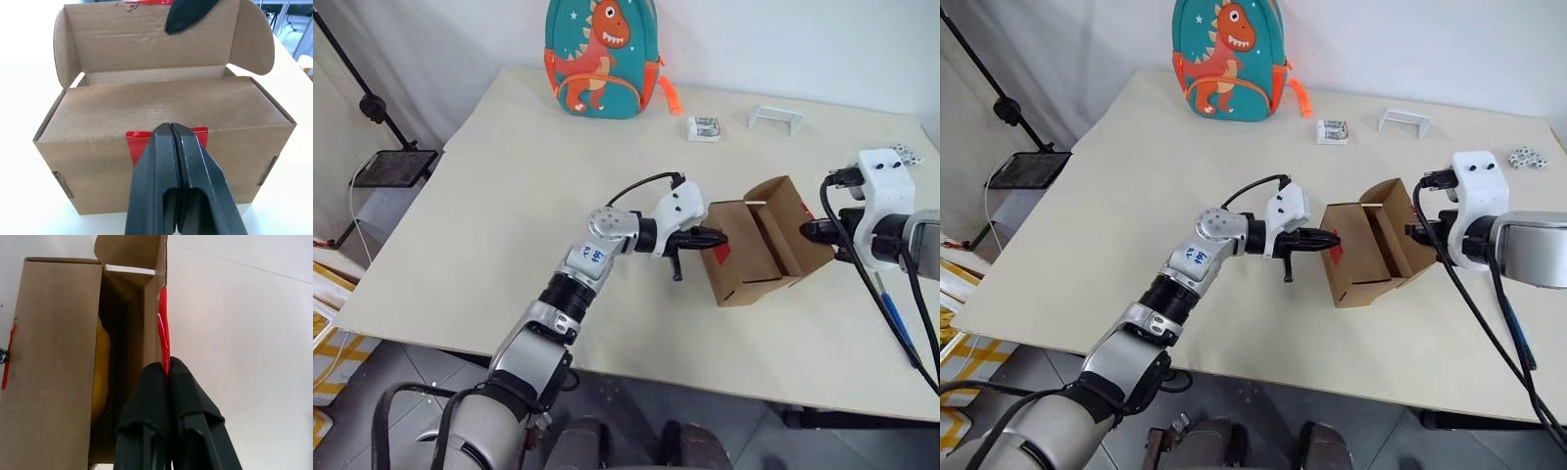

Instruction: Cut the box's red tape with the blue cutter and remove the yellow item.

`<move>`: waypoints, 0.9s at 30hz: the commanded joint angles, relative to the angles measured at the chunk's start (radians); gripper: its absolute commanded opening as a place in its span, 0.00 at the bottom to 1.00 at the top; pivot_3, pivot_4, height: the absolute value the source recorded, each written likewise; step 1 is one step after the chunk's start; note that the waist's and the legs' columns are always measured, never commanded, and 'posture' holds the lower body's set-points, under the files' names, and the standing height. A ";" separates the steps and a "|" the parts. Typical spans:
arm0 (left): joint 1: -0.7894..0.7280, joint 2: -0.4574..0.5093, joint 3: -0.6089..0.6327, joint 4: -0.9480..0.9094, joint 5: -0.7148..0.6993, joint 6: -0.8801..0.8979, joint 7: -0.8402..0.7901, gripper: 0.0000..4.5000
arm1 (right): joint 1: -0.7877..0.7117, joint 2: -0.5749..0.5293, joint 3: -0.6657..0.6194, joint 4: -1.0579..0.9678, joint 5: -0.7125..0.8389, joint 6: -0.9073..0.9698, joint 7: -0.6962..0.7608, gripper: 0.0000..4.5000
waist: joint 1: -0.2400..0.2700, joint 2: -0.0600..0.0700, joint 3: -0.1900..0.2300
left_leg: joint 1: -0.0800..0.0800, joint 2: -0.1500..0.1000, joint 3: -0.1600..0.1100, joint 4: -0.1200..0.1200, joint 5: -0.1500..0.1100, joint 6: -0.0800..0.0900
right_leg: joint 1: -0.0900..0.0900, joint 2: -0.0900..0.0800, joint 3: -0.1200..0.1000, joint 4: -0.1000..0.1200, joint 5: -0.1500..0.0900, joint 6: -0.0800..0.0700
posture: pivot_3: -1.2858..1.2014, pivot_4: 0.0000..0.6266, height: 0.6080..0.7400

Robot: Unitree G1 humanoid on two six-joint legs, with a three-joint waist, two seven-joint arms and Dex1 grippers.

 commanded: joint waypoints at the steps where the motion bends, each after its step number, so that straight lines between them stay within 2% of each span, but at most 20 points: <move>1: -0.056 0.002 0.014 -0.074 -0.031 0.036 -0.030 0.00 | -0.022 0.010 -0.042 -0.025 -0.012 -0.008 -0.004 0.01 | -0.002 0.000 0.000 | 0.000 0.000 0.000 0.000 0.000 0.000 | 0.000 0.000 0.000 0.000 0.000 0.000 | 0.52 0.24 1.00; 8: -0.104 -0.040 0.020 -0.059 -0.034 0.057 -0.006 0.00 | -0.037 0.029 -0.030 -0.050 -0.020 -0.002 -0.023 0.01 | 0.001 0.000 0.000 | 0.000 0.000 0.000 0.000 0.000 0.000 | 0.000 0.000 0.000 0.000 0.000 0.000 | 0.52 0.24 1.00; 16: -0.112 -0.088 -0.068 0.120 0.083 -0.041 0.041 0.00 | -0.026 0.039 -0.033 -0.053 -0.039 0.009 -0.029 0.01 | 0.001 0.000 0.000 | 0.000 0.000 0.001 0.000 0.000 0.000 | -0.001 0.000 0.000 0.000 0.000 0.000 | 0.52 0.24 1.00; 27: -0.049 -0.055 -0.120 0.115 0.136 0.005 0.049 0.00 | 0.049 -0.008 -0.130 -0.019 -0.091 0.043 0.060 0.01 | 0.001 0.000 0.000 | 0.000 0.000 0.000 0.000 0.000 0.000 | 0.000 0.000 0.000 0.002 0.000 0.000 | 0.52 0.24 1.00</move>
